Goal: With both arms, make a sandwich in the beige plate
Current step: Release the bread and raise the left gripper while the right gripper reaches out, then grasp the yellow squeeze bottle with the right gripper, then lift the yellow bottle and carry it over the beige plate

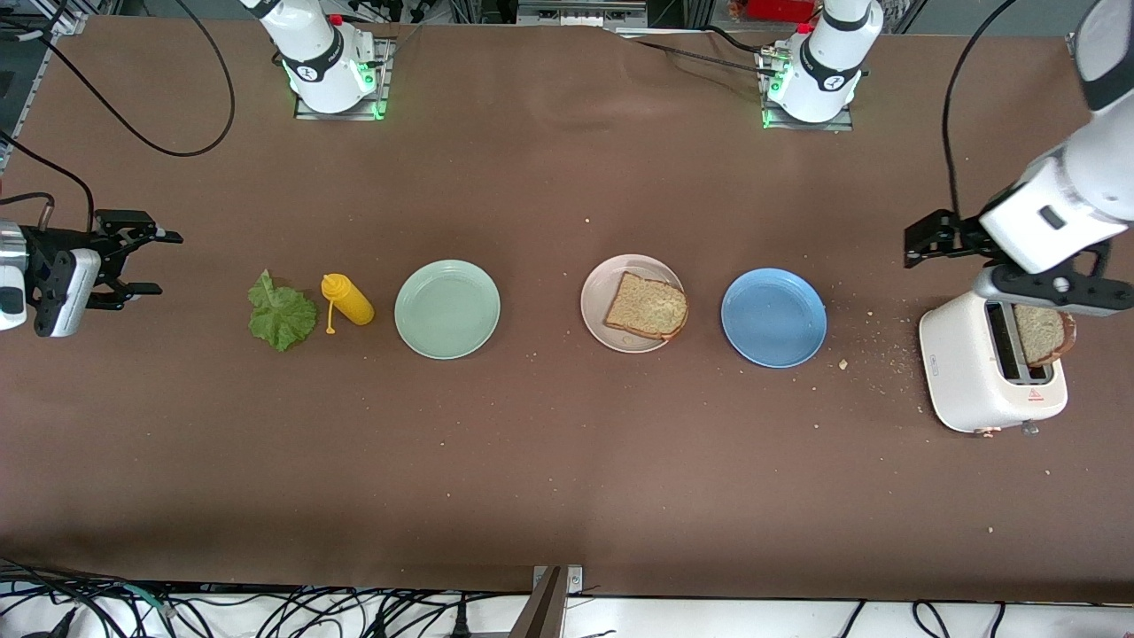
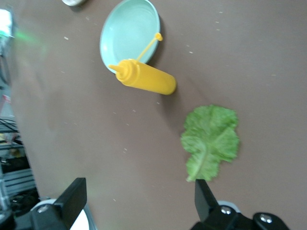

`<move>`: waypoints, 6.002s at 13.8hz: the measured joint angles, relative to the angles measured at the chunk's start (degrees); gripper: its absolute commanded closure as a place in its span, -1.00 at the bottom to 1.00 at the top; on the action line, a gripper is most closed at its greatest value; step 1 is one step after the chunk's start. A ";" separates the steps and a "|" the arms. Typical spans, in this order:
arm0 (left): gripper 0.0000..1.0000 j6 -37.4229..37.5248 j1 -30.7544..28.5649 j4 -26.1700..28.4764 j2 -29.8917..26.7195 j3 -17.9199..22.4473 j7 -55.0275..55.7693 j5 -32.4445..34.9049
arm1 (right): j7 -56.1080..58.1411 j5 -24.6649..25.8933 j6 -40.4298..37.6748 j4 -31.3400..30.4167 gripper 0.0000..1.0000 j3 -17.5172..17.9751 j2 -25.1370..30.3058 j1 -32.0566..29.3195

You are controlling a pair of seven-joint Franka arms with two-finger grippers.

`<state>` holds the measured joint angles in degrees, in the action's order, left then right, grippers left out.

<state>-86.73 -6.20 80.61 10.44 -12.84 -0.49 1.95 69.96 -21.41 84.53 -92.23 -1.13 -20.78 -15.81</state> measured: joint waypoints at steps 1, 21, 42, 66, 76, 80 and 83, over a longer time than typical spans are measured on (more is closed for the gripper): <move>-1.00 0.00 0.05 1.51 -1.32 0.25 0.00 -0.07 | 0.91 -2.31 -1.08 -0.01 -1.00 0.00 -1.13 -0.79; -1.00 -1.14 1.84 9.10 -7.55 2.38 0.24 -0.46 | 37.00 -23.40 -4.06 0.14 -1.00 0.66 -19.55 -2.79; -1.00 -1.33 1.92 9.10 -7.42 2.38 0.24 -0.47 | 64.01 -29.12 0.54 1.80 -0.09 2.22 -30.64 5.27; -1.00 -1.46 2.13 9.05 -7.33 2.26 0.25 -0.47 | 5.43 -13.39 -5.07 23.86 1.00 2.89 -23.62 18.43; -1.00 -1.46 2.01 9.04 -7.30 2.30 0.24 -0.47 | -19.75 6.07 1.55 29.18 1.00 2.83 -23.12 39.95; -1.00 -1.46 1.97 9.04 -7.30 2.32 0.24 -0.47 | -27.62 16.72 4.67 29.18 1.00 2.80 -23.12 48.29; -1.00 -1.46 1.95 9.04 -7.30 2.35 0.25 -0.47 | -33.31 23.69 5.93 29.18 1.00 2.83 -23.14 53.36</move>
<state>-88.19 -4.24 89.65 3.14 -10.49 -0.24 1.47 36.64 2.28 90.47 -63.05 1.70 -43.92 37.55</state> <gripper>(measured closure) 0.000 0.916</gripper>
